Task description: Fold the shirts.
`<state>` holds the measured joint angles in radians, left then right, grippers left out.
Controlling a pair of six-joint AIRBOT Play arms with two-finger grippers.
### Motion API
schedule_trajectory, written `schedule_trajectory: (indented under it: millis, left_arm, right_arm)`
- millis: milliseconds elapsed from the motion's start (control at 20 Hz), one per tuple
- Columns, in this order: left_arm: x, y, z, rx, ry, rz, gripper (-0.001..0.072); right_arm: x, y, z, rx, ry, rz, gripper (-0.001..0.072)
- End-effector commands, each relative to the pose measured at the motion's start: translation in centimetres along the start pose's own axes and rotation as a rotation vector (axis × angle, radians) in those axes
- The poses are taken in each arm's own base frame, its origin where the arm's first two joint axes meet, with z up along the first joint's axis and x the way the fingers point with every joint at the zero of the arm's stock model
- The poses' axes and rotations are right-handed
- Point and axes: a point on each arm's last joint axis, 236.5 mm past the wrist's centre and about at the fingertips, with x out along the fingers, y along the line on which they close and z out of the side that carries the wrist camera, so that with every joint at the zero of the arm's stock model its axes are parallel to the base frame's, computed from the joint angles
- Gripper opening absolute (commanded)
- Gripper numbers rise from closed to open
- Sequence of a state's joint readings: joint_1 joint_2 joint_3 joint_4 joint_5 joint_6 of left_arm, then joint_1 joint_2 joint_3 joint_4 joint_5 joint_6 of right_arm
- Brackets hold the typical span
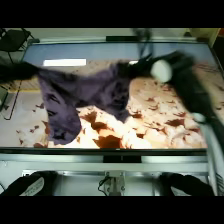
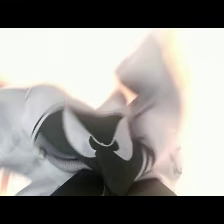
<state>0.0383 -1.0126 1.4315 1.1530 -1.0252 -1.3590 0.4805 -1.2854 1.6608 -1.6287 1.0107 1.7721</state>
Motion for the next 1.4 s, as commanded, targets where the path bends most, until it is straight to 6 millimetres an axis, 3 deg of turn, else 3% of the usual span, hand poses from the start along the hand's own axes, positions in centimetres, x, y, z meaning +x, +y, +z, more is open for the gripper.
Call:
schedule_trajectory:
  millis: [0,100,200,300,350,450,600,700,800,950,1050,1200,1250,1300,1350]
  left_arm:
    - [-13.2,-4.6,10.0,0.162,-0.273,0.004,0.0056]
    - [-18.9,-7.2,11.6,0.193,-0.349,-0.005,0.0056]
    - [-22.0,-8.7,10.7,0.172,-0.341,-0.021,0.0056]
    - [-22.4,-9.0,8.2,0.169,-0.265,-0.024,0.0056]
    - [-21.7,-8.7,6.6,0.15,-0.202,-0.027,0.0056]
    - [-18.7,-7.6,2.8,0.092,-0.026,-0.035,0.0056]
    - [-12.5,-5.2,-2.4,0.01,0.179,-0.046,0.0056]
    - [-7.4,-3.2,-5.2,-0.042,0.254,-0.047,0.0056]
    - [-2.2,-1.1,-7.3,-0.112,0.286,-0.04,0.0056]
    - [5.5,-0.1,-11.0,-0.251,0.377,-0.098,0.0057]
    - [10.1,0.2,-13.3,-0.299,0.44,-0.112,0.0058]
    - [15.2,0.7,-16.8,-0.364,0.518,-0.119,0.0059]
    - [16.2,0.9,-18.0,-0.385,0.548,-0.121,0.0127]
    - [16.7,1.2,-18.7,-0.393,0.57,-0.118,0.0379]
    - [16.9,1.6,-18.9,-0.4,0.579,-0.115,0.0643]
  right_arm:
    - [-18.5,-5.9,10.3,0.017,-0.419,-0.144,0.0098]
    - [-25.7,-5.4,10.3,0.049,-0.526,-0.111,0.0097]
    - [-30.2,-3.9,8.9,0.075,-0.563,-0.035,0.0098]
    - [-31.7,-3.7,6.2,0.096,-0.496,-0.02,0.0098]
    - [-31.1,-4.2,4.1,0.111,-0.409,-0.041,0.0097]
    - [-27.8,-5.5,-1.9,0.153,-0.129,-0.109,0.0098]
    - [-21.2,-6.3,-9.5,0.156,0.218,-0.16,0.0098]
    - [-15.3,-6.8,-12.1,0.144,0.29,-0.174,0.0098]
    - [-8.7,-7.4,-13.2,0.157,0.275,-0.179,0.0098]
    - [0.3,-7.6,-15.1,0.247,0.301,-0.182,0.0098]
    - [5.3,-7.2,-17.2,0.28,0.357,-0.167,0.0098]
    - [10.0,-6.6,-21.4,0.331,0.476,-0.152,0.0098]
    - [10.9,-6.3,-22.5,0.348,0.506,-0.145,0.0117]
    - [11.2,-6.2,-22.9,0.354,0.516,-0.144,0.0202]
    - [11.3,-6.4,-22.8,0.348,0.511,-0.148,0.0468]
